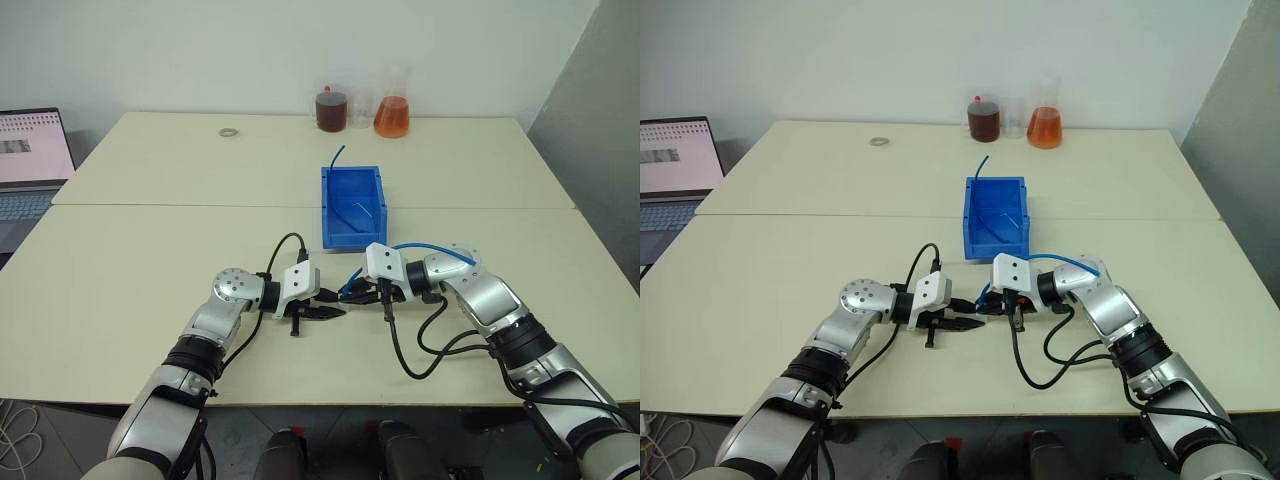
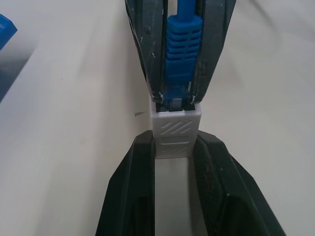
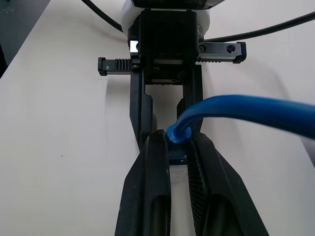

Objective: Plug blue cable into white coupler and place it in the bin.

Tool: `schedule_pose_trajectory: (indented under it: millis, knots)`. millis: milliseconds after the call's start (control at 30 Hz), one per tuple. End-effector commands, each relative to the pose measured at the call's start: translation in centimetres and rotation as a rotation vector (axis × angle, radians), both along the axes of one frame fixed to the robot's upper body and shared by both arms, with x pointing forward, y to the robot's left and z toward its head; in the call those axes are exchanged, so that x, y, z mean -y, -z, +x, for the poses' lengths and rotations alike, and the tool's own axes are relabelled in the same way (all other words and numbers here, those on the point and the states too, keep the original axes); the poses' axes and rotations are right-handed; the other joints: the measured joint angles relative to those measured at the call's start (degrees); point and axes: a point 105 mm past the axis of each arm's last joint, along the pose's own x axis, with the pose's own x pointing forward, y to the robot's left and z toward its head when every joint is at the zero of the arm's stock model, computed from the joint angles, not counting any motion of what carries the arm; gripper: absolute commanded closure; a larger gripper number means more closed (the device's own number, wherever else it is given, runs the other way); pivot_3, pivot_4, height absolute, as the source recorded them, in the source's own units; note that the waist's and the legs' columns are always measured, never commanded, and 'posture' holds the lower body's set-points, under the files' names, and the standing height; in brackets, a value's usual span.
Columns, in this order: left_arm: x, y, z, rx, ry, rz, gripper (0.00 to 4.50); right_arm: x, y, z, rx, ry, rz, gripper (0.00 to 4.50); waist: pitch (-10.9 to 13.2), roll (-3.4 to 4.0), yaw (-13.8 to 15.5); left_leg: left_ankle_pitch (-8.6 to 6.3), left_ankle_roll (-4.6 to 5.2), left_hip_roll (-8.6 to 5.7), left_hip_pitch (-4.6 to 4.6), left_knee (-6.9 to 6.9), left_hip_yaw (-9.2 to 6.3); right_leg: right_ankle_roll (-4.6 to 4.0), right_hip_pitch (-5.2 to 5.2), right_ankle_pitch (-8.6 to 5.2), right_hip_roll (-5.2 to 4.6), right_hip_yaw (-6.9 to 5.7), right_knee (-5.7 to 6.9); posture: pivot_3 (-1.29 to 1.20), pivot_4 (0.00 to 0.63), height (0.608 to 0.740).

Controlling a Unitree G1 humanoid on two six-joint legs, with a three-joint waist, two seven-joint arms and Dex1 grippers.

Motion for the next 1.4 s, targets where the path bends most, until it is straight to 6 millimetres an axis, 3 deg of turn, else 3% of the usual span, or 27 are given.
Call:
schedule_pose_trajectory:
  millis: [33,167,233,500,667,867,967,1100,1200,1300,1400]
  knots:
    - [-0.1,-0.8,0.2,0.035,-0.012,-0.01,3.72,1.1,4.2,-0.4,-0.094,0.022,-0.141,4.27,0.0,0.0,-0.15,0.0,0.0,0.0,0.21,-0.03,0.0,0.02,0.17,-0.03,0.0,0.0,-0.04,0.0,0.15,0.74]
    - [-0.2,-0.9,0.4,0.048,-0.03,-0.013,3.72,1.1,3.8,0.0,-0.094,0.041,-0.119,4.27,0.0,0.01,-0.6,-0.01,0.01,0.03,0.54,-0.1,-0.02,0.23,0.53,-0.19,0.03,-0.01,-0.17,0.0,0.15,0.74]
    - [-0.2,-1.6,0.5,0.048,-0.045,-0.054,3.02,0.9,3.0,0.4,-0.099,0.075,-0.072,4.27,0.0,0.0,-0.7,-0.01,0.01,0.03,0.54,-0.1,-0.03,0.23,0.54,-0.18,0.03,-0.01,-0.17,0.0,0.15,0.74]
    - [-1.1,-4.3,-0.9,-0.022,-0.076,-0.14,1.31,0.7,0.3,0.6,-0.111,0.159,0.048,4.27,0.06,0.03,-0.96,-0.01,0.01,0.05,0.47,-0.1,-0.07,0.24,0.5,-0.19,0.02,-0.01,-0.18,0.0,0.15,0.74]
    - [-2.8,-5.7,-2.5,-0.027,-0.12,-0.132,0.01,1.2,-3.5,0.8,-0.135,0.256,0.184,4.27,0.33,0.1,-0.96,-0.02,-0.01,0.07,0.35,-0.13,-0.09,0.24,0.44,-0.19,0.01,-0.02,-0.29,0.0,0.15,0.74]
    - [-4.5,-7.3,-4.5,-0.042,-0.2,-0.135,0.01,2.6,-8.7,1.5,-0.146,0.361,0.306,4.27,0.59,0.2,-0.95,-0.03,-0.02,0.09,0.16,-0.24,-0.1,0.21,0.36,-0.17,-0.03,-0.04,-0.58,0.0,0.15,0.74]
    - [-4.9,-9.3,-4.1,-0.001,-0.302,-0.201,0.01,2.8,-11.4,2.2,-0.147,0.404,0.362,4.27,0.62,0.21,-0.94,-0.03,-0.02,0.1,0.02,-0.31,-0.18,0.22,0.31,-0.17,-0.04,-0.14,-0.7,0.0,0.15,0.74]
    - [-5.8,-12.3,-1.9,0.114,-0.562,-0.361,0.01,2.6,-14.5,4.4,-0.126,0.486,0.424,4.27,0.62,0.21,-0.87,-0.02,-0.02,0.07,-0.39,-0.29,-0.19,0.0,-0.09,-0.01,-0.08,-0.16,-0.68,0.0,0.15,0.74]
    - [-5.9,-13.2,-1.0,0.125,-0.708,-0.49,0.01,2.2,-15.0,7.9,-0.077,0.589,0.432,4.27,0.59,0.16,-0.89,-0.02,-0.02,0.05,-0.57,-0.27,-0.11,0.0,-0.3,0.03,-0.1,-0.11,-0.67,0.0,0.15,0.74]
    - [-5.1,-12.9,-1.3,0.115,-0.716,-0.498,0.01,1.9,-14.6,10.7,-0.043,0.676,0.421,4.27,0.59,0.15,-1.02,-0.02,-0.03,0.04,-0.65,-0.3,-0.03,0.0,-0.42,0.04,-0.13,-0.03,-0.67,0.0,0.15,0.74]
    - [-4.6,-12.9,-1.4,0.113,-0.715,-0.507,0.0,1.7,-14.1,12.2,-0.032,0.71,0.413,3.45,0.59,0.14,-0.95,-0.02,-0.04,0.02,-0.65,-0.39,0.07,0.0,-0.48,0.05,-0.16,0.03,-0.7,0.0,0.15,0.74]
